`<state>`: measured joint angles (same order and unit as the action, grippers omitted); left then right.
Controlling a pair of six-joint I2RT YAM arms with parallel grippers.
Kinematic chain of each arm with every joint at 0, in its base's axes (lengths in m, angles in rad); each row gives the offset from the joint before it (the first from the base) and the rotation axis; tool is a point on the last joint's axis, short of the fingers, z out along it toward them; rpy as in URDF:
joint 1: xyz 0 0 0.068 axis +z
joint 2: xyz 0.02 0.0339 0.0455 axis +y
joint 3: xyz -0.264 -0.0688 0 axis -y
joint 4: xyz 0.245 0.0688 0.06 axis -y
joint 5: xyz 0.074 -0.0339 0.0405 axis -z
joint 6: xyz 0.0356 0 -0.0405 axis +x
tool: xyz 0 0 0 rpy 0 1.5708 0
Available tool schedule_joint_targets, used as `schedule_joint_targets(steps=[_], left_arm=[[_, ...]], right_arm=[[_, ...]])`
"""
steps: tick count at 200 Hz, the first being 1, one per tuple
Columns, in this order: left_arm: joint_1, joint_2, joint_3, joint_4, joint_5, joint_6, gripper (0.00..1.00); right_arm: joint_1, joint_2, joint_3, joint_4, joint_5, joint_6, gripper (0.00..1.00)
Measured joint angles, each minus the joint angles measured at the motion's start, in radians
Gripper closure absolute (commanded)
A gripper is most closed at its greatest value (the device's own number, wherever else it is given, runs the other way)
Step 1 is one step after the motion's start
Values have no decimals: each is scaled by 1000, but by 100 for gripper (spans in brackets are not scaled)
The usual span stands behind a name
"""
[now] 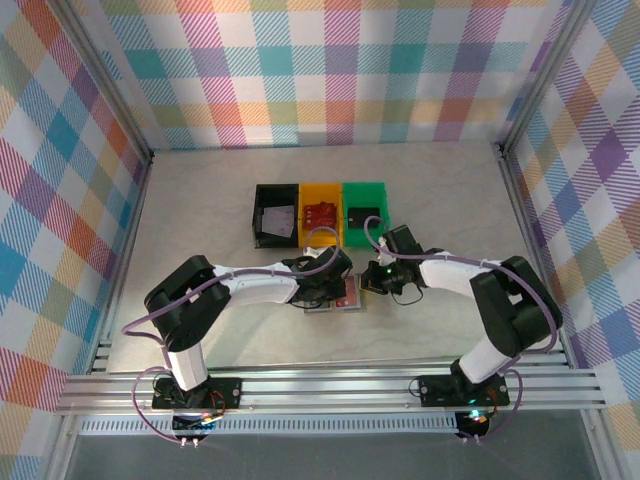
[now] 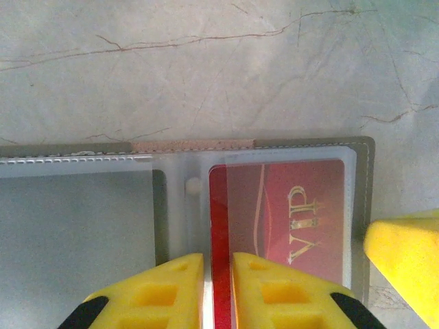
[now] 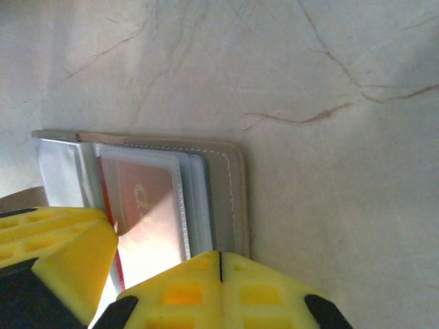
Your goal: Take the credit cards out of the card holder
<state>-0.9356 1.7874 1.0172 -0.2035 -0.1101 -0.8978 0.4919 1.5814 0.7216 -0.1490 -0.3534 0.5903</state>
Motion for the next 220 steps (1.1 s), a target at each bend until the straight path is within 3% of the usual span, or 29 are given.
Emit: schedule_joint_targets(steps=[72, 220], left_arm=[[0, -16, -20, 1, -13, 0, 76], [0, -16, -40, 45, -15, -8, 75]], right_arm=[[22, -58, -42, 71, -42, 0, 100], [62, 38, -14, 104, -38, 25, 100]])
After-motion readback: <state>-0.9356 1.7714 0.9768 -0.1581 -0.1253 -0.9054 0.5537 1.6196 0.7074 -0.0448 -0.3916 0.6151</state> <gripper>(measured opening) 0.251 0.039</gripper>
